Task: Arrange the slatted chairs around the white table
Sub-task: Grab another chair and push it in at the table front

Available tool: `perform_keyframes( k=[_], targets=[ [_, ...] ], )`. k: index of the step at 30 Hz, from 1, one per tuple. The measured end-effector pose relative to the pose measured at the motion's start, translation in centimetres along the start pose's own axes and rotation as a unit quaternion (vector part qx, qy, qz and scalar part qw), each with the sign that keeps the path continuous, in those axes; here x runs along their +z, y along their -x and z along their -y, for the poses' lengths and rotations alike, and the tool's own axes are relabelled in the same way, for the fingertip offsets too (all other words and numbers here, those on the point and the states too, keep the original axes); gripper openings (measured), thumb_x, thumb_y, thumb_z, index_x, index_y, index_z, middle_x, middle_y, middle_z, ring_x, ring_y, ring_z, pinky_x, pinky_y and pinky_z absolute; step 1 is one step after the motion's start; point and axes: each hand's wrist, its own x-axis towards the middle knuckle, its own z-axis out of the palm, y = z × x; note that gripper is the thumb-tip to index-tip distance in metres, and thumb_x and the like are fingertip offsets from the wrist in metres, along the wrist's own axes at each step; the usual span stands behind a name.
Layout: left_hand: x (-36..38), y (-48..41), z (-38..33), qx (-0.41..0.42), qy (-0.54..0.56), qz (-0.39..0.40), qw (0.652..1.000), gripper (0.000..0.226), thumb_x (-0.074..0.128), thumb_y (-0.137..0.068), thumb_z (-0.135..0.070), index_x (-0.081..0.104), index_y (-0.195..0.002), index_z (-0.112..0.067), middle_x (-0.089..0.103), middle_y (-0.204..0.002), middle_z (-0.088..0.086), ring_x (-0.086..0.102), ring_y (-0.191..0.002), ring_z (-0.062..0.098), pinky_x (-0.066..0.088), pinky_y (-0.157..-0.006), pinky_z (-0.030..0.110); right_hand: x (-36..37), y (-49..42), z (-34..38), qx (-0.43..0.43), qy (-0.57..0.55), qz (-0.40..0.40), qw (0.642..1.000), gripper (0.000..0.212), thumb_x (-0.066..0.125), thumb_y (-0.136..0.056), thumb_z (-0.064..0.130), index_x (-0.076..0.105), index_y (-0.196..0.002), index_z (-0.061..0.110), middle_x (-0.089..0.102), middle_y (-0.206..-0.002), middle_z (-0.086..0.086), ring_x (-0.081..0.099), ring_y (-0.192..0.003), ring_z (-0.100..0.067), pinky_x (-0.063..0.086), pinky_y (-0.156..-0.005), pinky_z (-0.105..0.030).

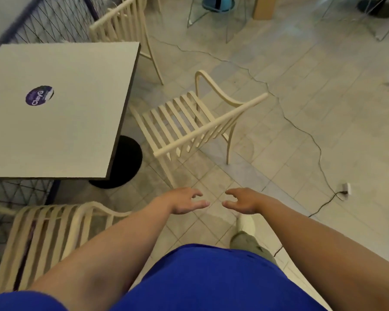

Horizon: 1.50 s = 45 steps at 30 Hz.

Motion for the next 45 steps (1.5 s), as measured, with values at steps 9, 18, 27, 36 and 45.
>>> perform_keyframes(
  k=[9, 18, 27, 36, 45],
  targets=[
    [-2.7, -4.9, -8.7, -0.076, 0.094, -0.051, 0.991, 0.077, 0.044, -0.089, -0.076, 0.042, -0.150, -0.028, 0.043, -0.155, 0.000, 0.039, -0.141, 0.021, 0.030, -0.115, 0.041, -11.8, -4.1, -6.4, -0.080, 0.103, 0.044, 0.991, 0.075, 0.044, -0.093, 0.064, 0.030, -0.153, 0.021, 0.031, -0.159, -0.003, 0.030, -0.144, -0.023, 0.025, -0.115, -0.037],
    [-9.4, -8.3, -10.3, -0.090, 0.128, -0.131, 0.979, 0.081, 0.043, -0.086, -0.080, 0.042, -0.150, -0.031, 0.043, -0.155, 0.002, 0.040, -0.140, 0.024, 0.033, -0.114, 0.045, -21.3, -10.0, -3.7, -0.172, 0.167, 0.055, 0.969, 0.075, 0.047, -0.093, 0.063, 0.032, -0.152, 0.020, 0.034, -0.158, -0.005, 0.032, -0.144, -0.026, 0.027, -0.117, -0.042],
    [-17.6, -11.2, -4.2, -0.064, 0.171, -0.232, 0.955, 0.073, 0.053, -0.088, -0.071, 0.049, -0.144, -0.025, 0.054, -0.145, -0.003, 0.049, -0.132, 0.019, 0.041, -0.108, 0.041, -27.3, -16.7, 1.8, -0.217, 0.171, -0.030, 0.961, 0.069, 0.056, -0.091, 0.057, 0.041, -0.147, 0.020, 0.051, -0.145, -0.006, 0.050, -0.129, -0.026, 0.041, -0.103, -0.037],
    [-16.3, -14.7, -0.2, -0.139, 0.113, -0.062, 0.982, 0.071, 0.065, -0.089, -0.055, 0.040, -0.149, -0.029, 0.054, -0.142, 0.005, 0.055, -0.119, 0.025, 0.046, -0.101, 0.040, -26.7, -21.4, 0.1, -0.138, 0.290, 0.104, 0.941, 0.070, 0.064, -0.089, 0.031, 0.031, -0.151, 0.030, 0.052, -0.139, -0.005, 0.055, -0.117, -0.025, 0.046, -0.099, -0.039],
    [-15.6, -17.2, -0.2, -0.182, 0.095, -0.043, 0.978, 0.076, 0.056, -0.090, -0.018, 0.028, -0.147, -0.059, 0.059, -0.119, -0.001, 0.058, -0.086, 0.017, 0.053, -0.077, 0.036, -27.6, -23.7, -1.6, -0.166, 0.292, 0.158, 0.929, 0.081, 0.061, -0.084, 0.015, 0.026, -0.152, 0.040, 0.052, -0.140, -0.003, 0.056, -0.115, -0.024, 0.047, -0.096, -0.035]
  ],
)
